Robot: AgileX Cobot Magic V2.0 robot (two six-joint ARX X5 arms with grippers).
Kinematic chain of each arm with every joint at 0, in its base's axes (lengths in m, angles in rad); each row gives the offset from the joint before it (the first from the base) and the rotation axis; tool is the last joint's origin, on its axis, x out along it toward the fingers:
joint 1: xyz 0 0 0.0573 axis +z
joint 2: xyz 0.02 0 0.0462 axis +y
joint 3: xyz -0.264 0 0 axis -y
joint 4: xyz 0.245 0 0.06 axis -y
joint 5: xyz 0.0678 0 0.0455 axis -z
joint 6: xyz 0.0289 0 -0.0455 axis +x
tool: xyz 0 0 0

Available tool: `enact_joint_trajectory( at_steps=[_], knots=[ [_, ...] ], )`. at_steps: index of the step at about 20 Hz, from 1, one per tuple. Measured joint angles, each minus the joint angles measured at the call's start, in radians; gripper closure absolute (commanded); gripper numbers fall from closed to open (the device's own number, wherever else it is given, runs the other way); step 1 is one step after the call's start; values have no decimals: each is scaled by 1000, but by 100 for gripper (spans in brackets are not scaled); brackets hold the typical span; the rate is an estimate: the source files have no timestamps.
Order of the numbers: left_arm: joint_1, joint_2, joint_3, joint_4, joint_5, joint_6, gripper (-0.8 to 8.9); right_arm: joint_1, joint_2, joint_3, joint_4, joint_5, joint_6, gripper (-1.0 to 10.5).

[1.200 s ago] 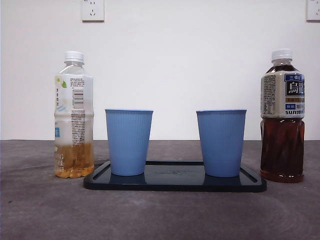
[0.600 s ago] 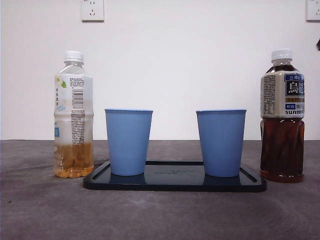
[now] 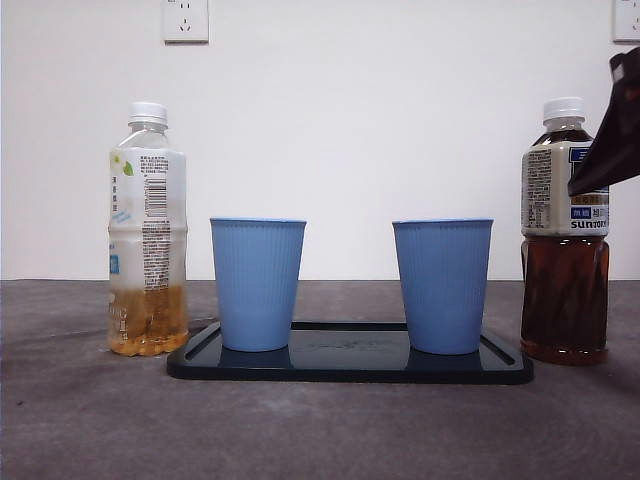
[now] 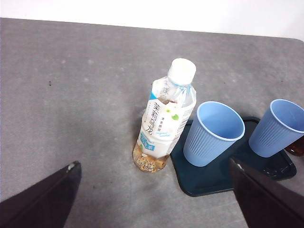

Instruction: Pour the drink into the cup

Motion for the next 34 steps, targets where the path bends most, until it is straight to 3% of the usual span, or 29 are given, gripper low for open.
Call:
enact_joint_trajectory(
  at_steps=[10, 20, 34],
  knots=[
    [-11, 0, 0, 0, 0, 0, 314, 6, 244, -82, 384, 65, -69, 500],
    [-11, 0, 0, 0, 0, 0, 314, -61, 549, -82, 737, 59, -125, 500],
    [-11, 0, 0, 0, 0, 0, 314, -91, 830, -40, 1026, 33, -185, 515]
  ],
)
